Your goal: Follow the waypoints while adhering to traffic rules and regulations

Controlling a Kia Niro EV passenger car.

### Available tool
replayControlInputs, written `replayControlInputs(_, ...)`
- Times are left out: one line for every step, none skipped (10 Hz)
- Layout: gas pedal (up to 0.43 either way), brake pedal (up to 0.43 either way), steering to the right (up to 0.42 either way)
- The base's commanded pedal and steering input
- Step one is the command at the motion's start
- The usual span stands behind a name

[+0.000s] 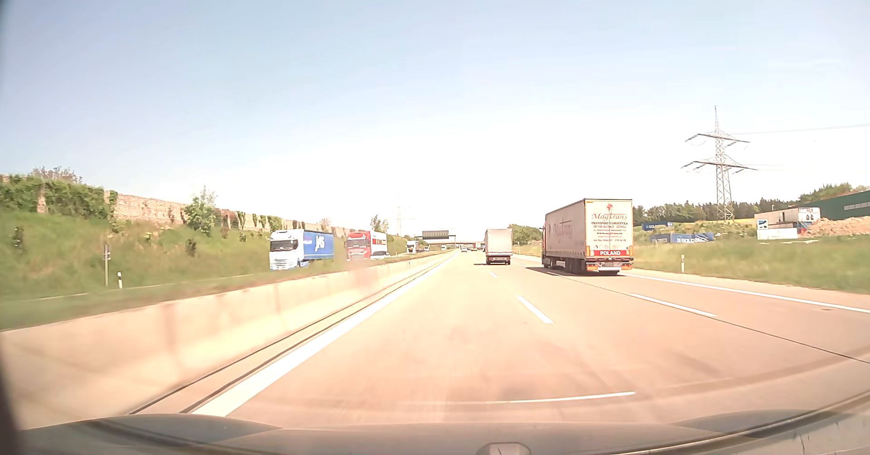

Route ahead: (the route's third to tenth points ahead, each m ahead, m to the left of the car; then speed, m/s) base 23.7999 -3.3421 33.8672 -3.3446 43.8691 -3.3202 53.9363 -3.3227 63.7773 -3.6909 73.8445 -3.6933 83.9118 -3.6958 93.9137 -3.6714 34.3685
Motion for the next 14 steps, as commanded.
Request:
replayControlInputs(0.339,0.0,-0.001)
replayControlInputs(0.339,0.0,-0.001)
replayControlInputs(0.339,0.0,-0.002)
replayControlInputs(0.339,0.0,-0.002)
replayControlInputs(0.339,0.0,-0.002)
replayControlInputs(0.339,0.0,-0.002)
replayControlInputs(0.339,0.0,-0.002)
replayControlInputs(0.339,0.0,-0.002)
replayControlInputs(0.331,0.0,-0.002)
replayControlInputs(0.331,0.0,-0.002)
replayControlInputs(0.331,0.0,-0.002)
replayControlInputs(0.331,0.0,-0.002)
replayControlInputs(0.331,0.0,-0.002)
replayControlInputs(0.331,0.0,-0.002)
